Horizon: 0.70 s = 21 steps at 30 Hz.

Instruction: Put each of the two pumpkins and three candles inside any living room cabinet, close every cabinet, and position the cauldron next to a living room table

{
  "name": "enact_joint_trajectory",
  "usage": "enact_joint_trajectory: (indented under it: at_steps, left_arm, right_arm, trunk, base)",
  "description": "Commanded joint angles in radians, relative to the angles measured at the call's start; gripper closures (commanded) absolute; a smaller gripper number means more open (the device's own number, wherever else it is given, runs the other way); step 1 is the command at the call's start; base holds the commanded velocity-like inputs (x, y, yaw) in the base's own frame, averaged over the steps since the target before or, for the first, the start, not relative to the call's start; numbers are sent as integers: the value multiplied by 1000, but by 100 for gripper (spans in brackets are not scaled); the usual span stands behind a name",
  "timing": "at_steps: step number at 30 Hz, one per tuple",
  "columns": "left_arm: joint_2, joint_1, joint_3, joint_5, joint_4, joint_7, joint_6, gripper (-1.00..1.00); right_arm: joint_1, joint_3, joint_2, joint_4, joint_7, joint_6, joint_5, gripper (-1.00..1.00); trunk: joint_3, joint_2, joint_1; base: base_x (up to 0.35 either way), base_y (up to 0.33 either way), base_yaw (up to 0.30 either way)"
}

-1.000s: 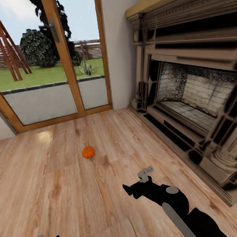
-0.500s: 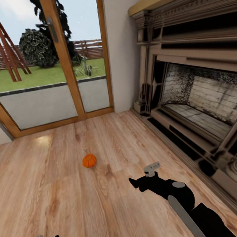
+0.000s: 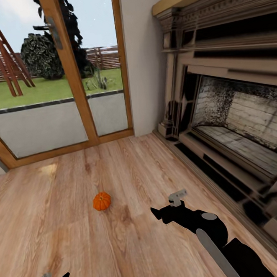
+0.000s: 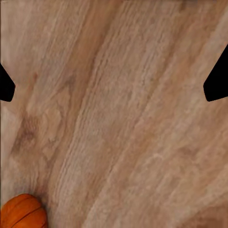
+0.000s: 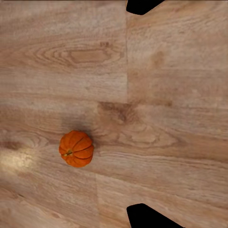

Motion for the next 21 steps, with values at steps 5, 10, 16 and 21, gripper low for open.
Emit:
enact_joint_trajectory:
  at_steps: [5,10,16,21]
  left_arm:
    - [38,-71,1,6,8,-6,44,-100]
    - [95,-206,5,15,72,4,144,-100]
    - [170,-323,-1,12,296,-2,86,-100]
    - [179,-341,-4,11,360,-4,63,-100]
  right_arm:
    - [-13,0,5,-1,-5,15,-4,-100]
    - [-85,-5,17,-1,-14,23,-6,-100]
    - [-99,0,51,-1,-28,25,-12,-100]
    - [-99,5,54,-1,-28,24,-13,-100]
  trunk:
    - [-1,0,0]
    - [-1,0,0]
    - [1,0,0]
    - [8,0,0]
  base:
    - [337,0,0]
    - [337,18,0]
    - [319,160,0]
    - [305,190,0]
